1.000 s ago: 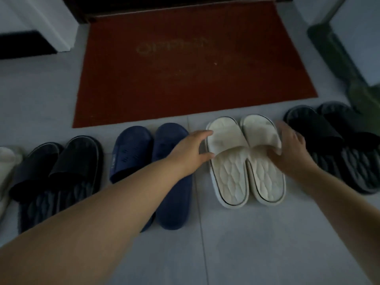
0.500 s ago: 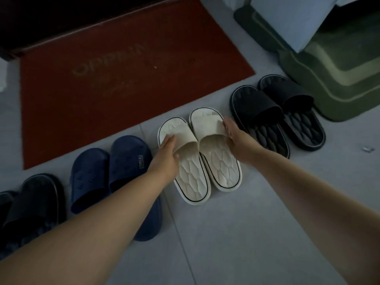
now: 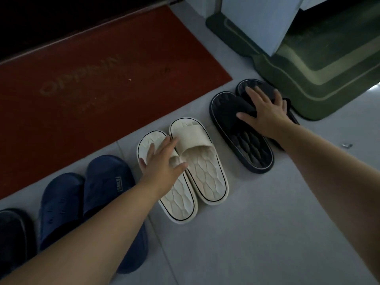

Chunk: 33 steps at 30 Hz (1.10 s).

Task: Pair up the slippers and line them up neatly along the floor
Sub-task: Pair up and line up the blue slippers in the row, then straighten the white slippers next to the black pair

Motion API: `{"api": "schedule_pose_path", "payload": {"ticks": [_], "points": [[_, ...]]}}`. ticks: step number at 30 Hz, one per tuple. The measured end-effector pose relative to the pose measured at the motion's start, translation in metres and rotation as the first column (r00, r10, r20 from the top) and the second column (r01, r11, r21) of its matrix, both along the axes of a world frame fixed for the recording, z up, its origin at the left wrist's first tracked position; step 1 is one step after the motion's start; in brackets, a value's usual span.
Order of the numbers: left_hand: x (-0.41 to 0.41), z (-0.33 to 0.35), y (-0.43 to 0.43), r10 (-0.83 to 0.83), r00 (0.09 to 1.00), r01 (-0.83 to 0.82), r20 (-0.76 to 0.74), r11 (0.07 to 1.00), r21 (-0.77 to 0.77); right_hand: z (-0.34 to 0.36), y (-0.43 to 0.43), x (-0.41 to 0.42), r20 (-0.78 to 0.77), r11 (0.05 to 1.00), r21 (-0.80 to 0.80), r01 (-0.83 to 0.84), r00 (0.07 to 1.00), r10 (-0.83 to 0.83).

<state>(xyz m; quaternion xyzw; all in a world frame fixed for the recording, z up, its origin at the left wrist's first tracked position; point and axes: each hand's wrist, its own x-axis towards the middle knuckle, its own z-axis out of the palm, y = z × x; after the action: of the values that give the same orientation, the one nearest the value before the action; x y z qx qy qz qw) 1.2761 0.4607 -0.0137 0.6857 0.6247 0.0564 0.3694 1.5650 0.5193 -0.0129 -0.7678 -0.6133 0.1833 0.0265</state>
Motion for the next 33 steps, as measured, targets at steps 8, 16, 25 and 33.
{"api": "schedule_pose_path", "payload": {"ticks": [8,16,25,33], "points": [[0.004,-0.010,-0.001,-0.120,0.990,0.114,-0.068,0.990,-0.078,-0.023,0.016,-0.016,0.013,0.991,-0.129,-0.031,0.999,0.033],[0.004,-0.007,0.000,-0.120,0.990,0.114,-0.071,0.990,-0.088,-0.021,0.005,-0.008,0.001,0.993,-0.115,-0.023,1.000,0.023],[0.005,-0.006,-0.002,-0.116,0.991,0.110,-0.074,0.991,-0.072,-0.020,0.000,-0.016,0.021,0.995,-0.103,-0.011,1.000,0.013],[0.006,-0.005,0.003,-0.089,0.995,0.085,-0.035,0.992,-0.096,-0.003,0.000,-0.032,0.181,0.987,-0.145,-0.071,0.979,0.097]]}}
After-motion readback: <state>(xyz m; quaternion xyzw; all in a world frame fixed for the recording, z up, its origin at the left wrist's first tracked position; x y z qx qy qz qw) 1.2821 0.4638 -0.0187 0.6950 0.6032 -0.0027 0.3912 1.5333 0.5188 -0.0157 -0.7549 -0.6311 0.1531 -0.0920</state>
